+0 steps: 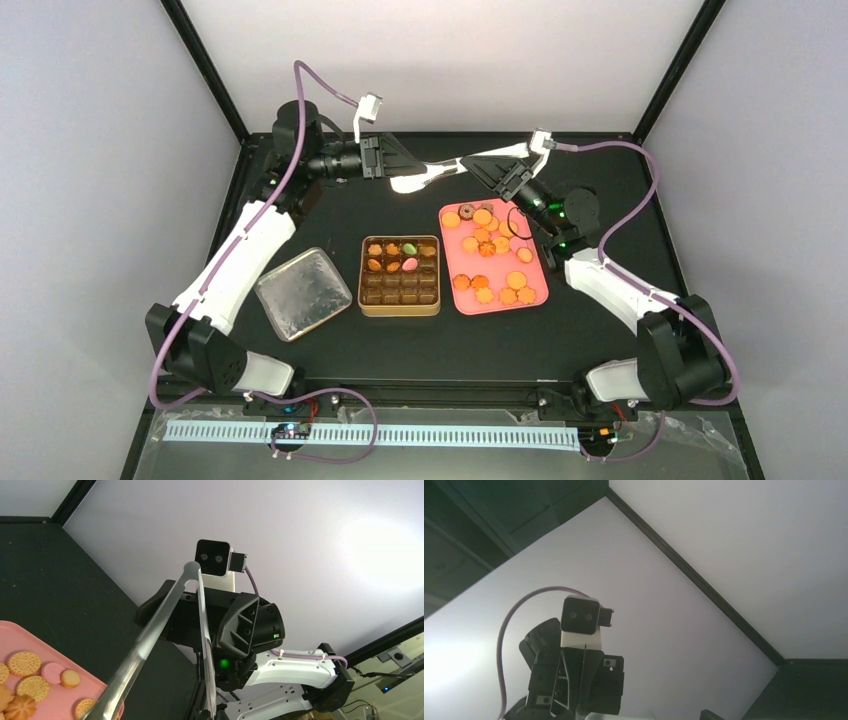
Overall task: Pack the cookies
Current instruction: Pass from the left arm to the right
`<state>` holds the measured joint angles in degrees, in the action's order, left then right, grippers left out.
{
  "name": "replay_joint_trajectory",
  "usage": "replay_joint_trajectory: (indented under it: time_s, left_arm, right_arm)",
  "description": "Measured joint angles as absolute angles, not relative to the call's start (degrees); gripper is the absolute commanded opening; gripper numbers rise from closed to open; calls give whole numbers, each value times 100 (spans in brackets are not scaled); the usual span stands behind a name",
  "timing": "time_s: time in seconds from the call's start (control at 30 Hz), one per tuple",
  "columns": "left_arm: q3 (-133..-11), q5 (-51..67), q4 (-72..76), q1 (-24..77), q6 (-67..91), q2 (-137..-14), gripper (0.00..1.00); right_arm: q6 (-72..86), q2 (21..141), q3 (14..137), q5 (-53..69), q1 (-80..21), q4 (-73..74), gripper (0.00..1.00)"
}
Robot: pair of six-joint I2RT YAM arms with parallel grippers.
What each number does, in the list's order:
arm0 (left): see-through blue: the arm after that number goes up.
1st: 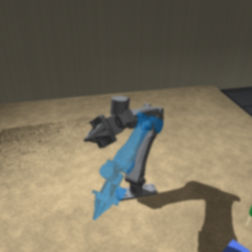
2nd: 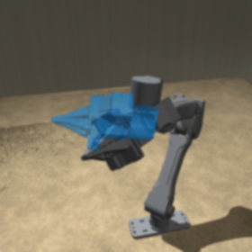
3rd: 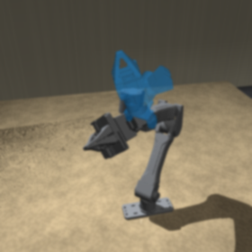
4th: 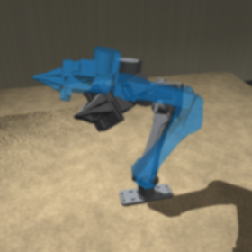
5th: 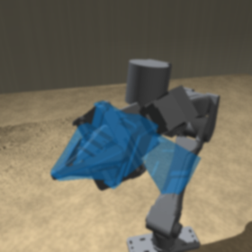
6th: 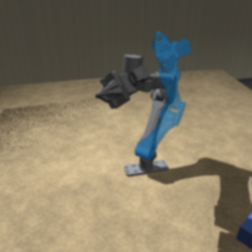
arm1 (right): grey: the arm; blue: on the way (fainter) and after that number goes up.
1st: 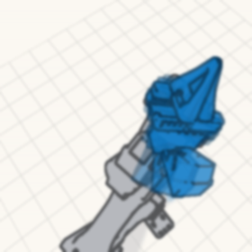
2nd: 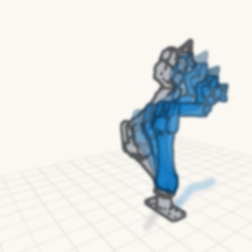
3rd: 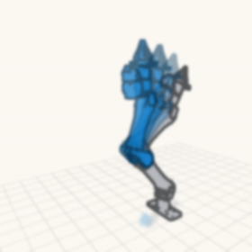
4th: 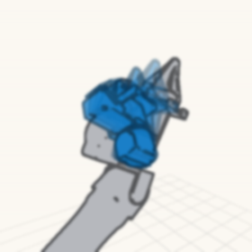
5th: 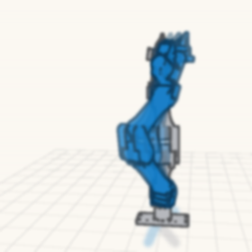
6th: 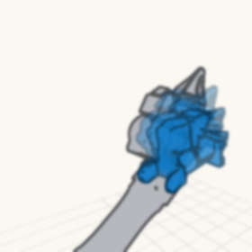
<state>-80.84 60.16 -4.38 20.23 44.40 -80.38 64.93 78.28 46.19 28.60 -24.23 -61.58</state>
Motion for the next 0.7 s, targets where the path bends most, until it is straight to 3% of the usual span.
replay_joint_trajectory:
  time_s: [0.2, 0.4, 0.7]
  left_arm:
    - [-8075, 6016, -432, 2021, 4458, -8025, 6]
    - [-8029, 6077, -528, 2027, 4379, -8025, 37]
    - [-7972, 6086, -834, 1984, 4246, -7970, 57]
  right_arm:
    - [6539, 7815, 4619, 2862, -2392, -6090, 57]
    - [6348, 7629, 4619, 2860, -2397, -5647, 52]
    - [5981, 7308, 4619, 2825, -2397, -5006, 44]
